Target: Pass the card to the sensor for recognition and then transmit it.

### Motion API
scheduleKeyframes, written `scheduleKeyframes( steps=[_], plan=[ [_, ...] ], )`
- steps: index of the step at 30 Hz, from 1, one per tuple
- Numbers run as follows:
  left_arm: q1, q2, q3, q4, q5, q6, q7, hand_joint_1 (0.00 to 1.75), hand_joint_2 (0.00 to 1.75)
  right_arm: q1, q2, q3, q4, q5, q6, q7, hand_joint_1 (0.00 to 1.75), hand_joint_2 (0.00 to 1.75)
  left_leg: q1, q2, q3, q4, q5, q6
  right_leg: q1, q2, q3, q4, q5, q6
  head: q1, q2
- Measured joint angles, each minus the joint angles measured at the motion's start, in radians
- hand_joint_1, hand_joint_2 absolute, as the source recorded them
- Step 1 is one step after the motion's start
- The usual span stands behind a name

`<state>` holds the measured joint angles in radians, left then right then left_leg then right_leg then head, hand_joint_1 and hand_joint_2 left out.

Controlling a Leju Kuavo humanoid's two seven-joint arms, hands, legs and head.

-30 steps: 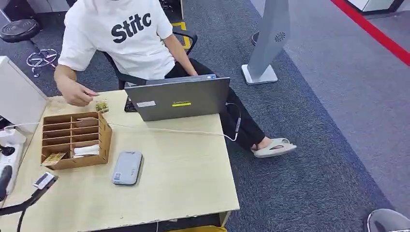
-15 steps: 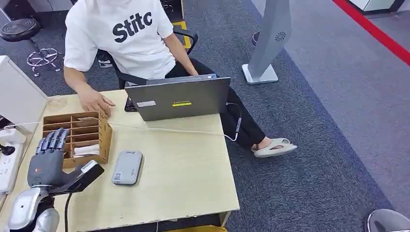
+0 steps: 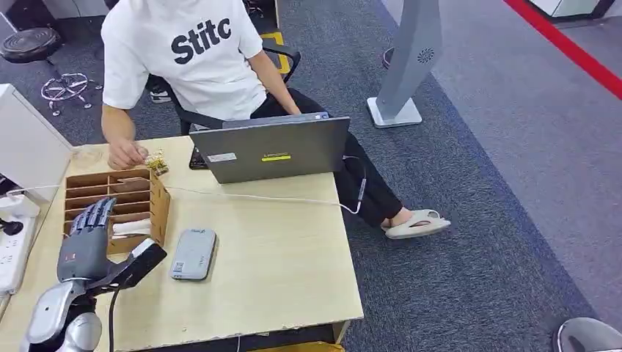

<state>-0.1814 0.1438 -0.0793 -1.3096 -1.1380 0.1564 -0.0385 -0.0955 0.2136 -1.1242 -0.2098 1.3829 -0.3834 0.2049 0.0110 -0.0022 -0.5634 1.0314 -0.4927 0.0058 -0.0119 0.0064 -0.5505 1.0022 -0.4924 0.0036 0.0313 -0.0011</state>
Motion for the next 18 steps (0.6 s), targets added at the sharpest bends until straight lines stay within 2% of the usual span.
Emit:
scheduleKeyframes(
  steps=[18],
  plan=[
    [0.001, 0.013, 0.0, 0.0, -0.014, 0.002, 0.005, 0.0, 1.75, 0.001, 0.0, 0.0, 0.0, 0.003, 0.003, 0.0, 0.0, 1.75, 0.0, 0.0, 0.0, 0.0, 0.0, 0.0, 0.0, 0.0, 0.0, 0.0, 0.0, 0.0, 0.0, 0.0]
  ],
)
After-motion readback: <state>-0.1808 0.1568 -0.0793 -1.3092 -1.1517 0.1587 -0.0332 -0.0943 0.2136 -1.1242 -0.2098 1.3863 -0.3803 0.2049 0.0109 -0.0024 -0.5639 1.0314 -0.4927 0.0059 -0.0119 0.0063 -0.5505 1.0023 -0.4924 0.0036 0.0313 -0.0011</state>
